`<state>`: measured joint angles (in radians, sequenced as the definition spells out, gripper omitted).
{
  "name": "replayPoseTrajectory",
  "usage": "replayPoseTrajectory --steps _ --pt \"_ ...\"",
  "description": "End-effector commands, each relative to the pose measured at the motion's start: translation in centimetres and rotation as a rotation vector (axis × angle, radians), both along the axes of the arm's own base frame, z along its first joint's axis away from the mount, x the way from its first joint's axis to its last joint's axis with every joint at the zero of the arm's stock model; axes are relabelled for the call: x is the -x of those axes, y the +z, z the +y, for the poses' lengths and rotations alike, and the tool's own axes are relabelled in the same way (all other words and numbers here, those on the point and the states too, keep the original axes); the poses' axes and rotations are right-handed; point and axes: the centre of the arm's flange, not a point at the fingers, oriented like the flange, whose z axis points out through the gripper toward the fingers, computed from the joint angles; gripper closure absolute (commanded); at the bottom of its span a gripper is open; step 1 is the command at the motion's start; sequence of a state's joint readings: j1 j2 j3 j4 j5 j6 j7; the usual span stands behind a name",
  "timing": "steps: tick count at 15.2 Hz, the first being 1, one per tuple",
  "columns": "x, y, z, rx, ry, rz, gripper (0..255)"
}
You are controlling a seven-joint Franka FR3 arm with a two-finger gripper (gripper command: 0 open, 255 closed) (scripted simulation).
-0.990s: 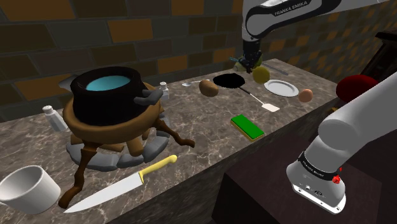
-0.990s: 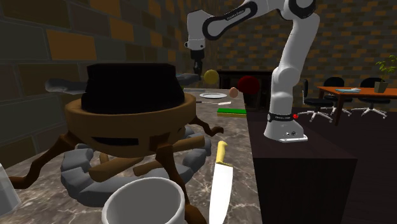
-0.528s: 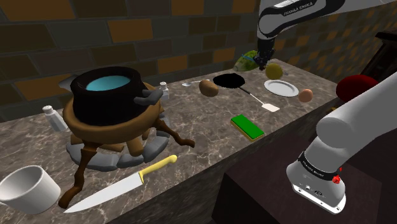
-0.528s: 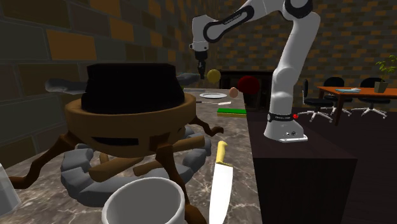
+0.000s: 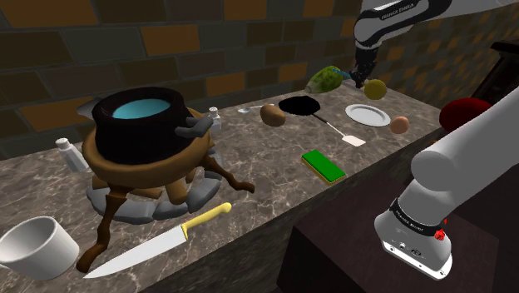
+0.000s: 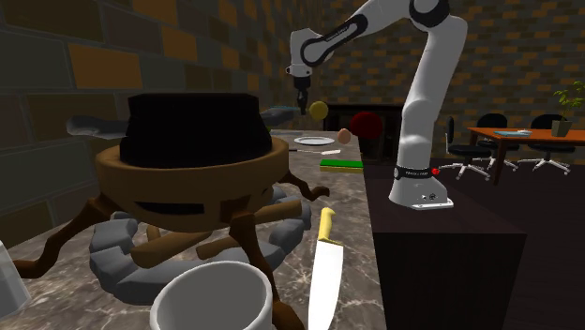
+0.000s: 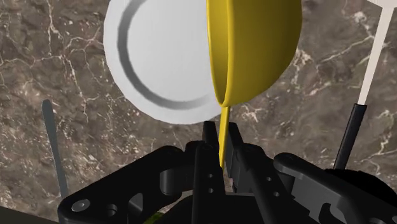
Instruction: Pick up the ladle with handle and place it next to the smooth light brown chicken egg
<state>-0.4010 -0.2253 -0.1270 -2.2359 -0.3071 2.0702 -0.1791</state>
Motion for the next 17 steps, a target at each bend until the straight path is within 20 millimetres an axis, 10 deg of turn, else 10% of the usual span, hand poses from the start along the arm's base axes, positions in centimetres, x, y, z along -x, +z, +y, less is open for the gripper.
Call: replayPoseTrajectory --steps 1,10,17 --pt "0.7 0.1 -2.8 0.001 0.002 0.000 255" --pt "3.6 0.1 -15.3 0.001 0.002 0.000 255" --pt "3.6 -3.6 -15.3 0.001 0.002 0.000 255"
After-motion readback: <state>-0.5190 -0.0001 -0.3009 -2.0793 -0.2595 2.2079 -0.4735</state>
